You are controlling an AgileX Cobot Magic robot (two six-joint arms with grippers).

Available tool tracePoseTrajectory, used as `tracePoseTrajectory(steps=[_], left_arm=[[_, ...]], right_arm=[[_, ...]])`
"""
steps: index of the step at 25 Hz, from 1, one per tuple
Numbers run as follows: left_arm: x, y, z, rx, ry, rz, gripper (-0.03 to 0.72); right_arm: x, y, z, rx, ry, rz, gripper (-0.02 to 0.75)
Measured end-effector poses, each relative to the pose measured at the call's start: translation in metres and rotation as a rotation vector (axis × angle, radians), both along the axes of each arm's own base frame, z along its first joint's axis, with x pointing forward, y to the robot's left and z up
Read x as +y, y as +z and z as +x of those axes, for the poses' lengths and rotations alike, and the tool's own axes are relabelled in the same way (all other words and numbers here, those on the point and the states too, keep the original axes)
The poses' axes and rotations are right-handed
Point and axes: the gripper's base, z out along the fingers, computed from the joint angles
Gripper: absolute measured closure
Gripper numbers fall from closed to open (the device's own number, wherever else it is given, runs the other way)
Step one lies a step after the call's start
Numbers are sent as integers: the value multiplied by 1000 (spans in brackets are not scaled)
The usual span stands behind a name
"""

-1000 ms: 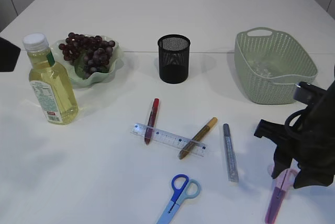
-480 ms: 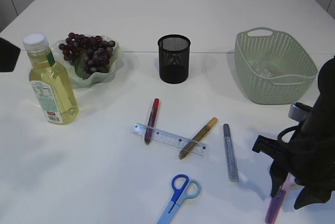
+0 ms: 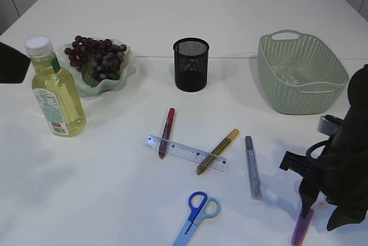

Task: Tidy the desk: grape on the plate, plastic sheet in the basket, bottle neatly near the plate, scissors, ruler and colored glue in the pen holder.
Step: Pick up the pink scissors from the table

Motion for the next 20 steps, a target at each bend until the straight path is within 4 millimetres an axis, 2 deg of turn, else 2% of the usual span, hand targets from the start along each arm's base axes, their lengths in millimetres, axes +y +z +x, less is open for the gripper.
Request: tracePoseTrajectory(steps=[9,20], left_arm=[[-2,-3,3,13,0,7,232],[-3,-4,5,19,0,11,237]], right_arm=[[3,-13,6,-4,-25,16,402],[1,-13,9,-45,-3,0,404]])
